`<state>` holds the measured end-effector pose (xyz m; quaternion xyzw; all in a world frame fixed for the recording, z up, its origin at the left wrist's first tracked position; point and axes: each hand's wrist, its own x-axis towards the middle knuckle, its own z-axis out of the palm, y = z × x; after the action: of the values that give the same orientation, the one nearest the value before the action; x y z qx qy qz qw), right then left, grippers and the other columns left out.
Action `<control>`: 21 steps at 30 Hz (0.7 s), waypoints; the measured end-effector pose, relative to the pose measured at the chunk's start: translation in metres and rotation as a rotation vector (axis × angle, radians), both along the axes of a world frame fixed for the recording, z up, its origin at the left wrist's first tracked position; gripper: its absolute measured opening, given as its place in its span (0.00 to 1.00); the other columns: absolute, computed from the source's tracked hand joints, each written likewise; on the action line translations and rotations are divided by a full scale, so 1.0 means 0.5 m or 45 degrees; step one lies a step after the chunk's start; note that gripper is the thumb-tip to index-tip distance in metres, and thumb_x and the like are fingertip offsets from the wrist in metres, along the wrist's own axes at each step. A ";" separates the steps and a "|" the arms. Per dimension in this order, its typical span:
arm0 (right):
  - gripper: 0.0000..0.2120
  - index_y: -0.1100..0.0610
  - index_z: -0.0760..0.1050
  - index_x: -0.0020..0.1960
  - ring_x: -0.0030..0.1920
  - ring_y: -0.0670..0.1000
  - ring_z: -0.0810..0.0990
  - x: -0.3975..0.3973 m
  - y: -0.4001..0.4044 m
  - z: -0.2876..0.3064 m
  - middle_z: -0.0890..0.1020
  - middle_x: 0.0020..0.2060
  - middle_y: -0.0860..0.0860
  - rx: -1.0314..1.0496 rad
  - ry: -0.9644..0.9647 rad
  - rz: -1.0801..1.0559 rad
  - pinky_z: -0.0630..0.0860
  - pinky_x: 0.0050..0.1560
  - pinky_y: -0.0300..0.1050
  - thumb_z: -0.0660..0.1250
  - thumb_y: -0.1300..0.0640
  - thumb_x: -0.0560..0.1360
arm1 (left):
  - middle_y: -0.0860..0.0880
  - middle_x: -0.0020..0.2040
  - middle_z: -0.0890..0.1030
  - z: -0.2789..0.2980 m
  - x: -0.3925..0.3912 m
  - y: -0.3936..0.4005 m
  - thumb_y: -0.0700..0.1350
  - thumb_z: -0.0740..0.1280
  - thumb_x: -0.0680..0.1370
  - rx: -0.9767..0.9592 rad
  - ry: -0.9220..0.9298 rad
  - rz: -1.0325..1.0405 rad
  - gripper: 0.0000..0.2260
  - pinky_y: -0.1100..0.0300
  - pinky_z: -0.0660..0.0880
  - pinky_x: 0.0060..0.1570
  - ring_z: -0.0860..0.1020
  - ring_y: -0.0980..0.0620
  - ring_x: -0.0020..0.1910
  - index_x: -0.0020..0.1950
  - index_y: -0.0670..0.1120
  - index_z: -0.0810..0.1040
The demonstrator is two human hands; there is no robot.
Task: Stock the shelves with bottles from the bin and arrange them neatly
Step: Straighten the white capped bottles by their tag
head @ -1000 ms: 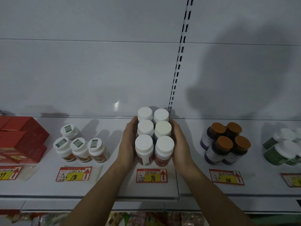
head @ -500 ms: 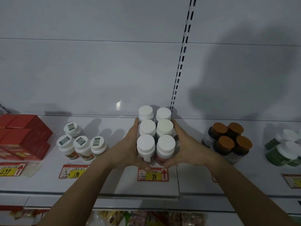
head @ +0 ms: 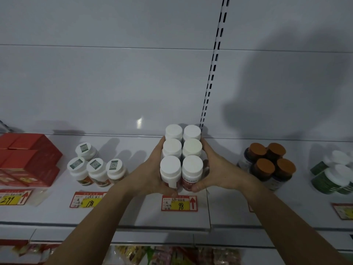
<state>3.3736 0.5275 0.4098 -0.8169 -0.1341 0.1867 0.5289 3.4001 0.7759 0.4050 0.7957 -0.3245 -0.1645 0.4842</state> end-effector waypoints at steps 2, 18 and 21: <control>0.65 0.31 0.43 0.79 0.67 0.46 0.76 -0.001 0.001 -0.001 0.72 0.71 0.35 0.023 -0.013 0.012 0.79 0.63 0.50 0.85 0.61 0.63 | 0.68 0.74 0.62 0.001 -0.007 -0.006 0.37 0.84 0.63 -0.019 -0.040 0.015 0.60 0.70 0.70 0.62 0.65 0.63 0.74 0.78 0.61 0.44; 0.23 0.48 0.73 0.69 0.47 0.40 0.75 -0.108 0.012 0.135 0.72 0.59 0.44 -0.522 -0.814 -0.270 0.68 0.50 0.32 0.70 0.43 0.76 | 0.61 0.72 0.66 -0.080 -0.111 0.041 0.60 0.81 0.60 0.025 -0.084 0.492 0.57 0.71 0.73 0.55 0.74 0.65 0.60 0.81 0.54 0.52; 0.19 0.50 0.75 0.67 0.50 0.44 0.70 -0.089 0.087 0.188 0.76 0.57 0.47 -0.848 -0.981 0.107 0.69 0.51 0.41 0.66 0.43 0.79 | 0.56 0.67 0.73 -0.090 -0.115 0.028 0.57 0.83 0.62 -0.006 -0.165 0.562 0.48 0.61 0.78 0.56 0.77 0.59 0.58 0.75 0.52 0.62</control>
<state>3.3293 0.5711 0.5038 -0.9446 -0.2854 -0.0741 0.1442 3.3427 0.7899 0.3599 0.8552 -0.1734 -0.0026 0.4884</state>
